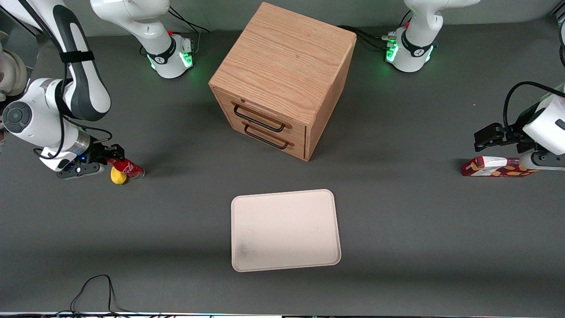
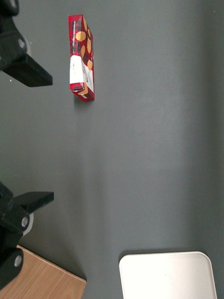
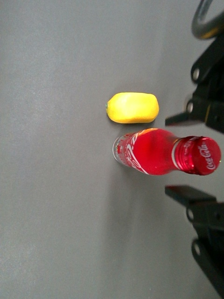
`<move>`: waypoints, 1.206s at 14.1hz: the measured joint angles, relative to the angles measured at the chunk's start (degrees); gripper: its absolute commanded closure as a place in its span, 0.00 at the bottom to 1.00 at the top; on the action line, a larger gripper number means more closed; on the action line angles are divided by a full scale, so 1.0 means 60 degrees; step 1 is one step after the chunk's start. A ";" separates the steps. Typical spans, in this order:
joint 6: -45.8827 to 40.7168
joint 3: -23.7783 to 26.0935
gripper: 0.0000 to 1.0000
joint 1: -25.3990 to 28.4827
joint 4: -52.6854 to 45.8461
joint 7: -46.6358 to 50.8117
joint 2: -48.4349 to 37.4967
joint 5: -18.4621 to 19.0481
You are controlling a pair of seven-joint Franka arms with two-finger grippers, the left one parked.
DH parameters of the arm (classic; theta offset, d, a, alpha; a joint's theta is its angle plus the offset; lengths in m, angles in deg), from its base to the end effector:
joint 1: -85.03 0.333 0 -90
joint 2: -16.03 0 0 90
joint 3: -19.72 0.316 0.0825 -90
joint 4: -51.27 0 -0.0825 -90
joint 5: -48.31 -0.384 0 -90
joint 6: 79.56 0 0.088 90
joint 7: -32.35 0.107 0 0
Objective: Place coke bottle on tray
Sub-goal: 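Close the right gripper on the bottle cap and lift it, then carry the held bottle over to the cream tray's edge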
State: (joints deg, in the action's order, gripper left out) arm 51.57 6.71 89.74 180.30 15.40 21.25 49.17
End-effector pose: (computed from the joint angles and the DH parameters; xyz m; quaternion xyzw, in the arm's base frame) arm 0.5201 -0.0760 0.3209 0.9963 0.0806 -0.0289 0.0097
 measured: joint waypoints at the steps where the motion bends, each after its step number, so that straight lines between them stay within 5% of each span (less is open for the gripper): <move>1: 0.0020 0.0000 1.00 0.0000 0.0000 0.0000 0.0000 0.0000; 8: -0.0354 0.0000 1.00 0.0000 -0.0139 0.0001 -0.0037 0.0003; 17: -0.6958 0.0000 1.00 0.0001 -0.5602 0.0064 -0.0283 0.0011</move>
State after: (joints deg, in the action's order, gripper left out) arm 9.82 6.70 89.75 146.69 15.78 19.55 49.23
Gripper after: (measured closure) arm 0.687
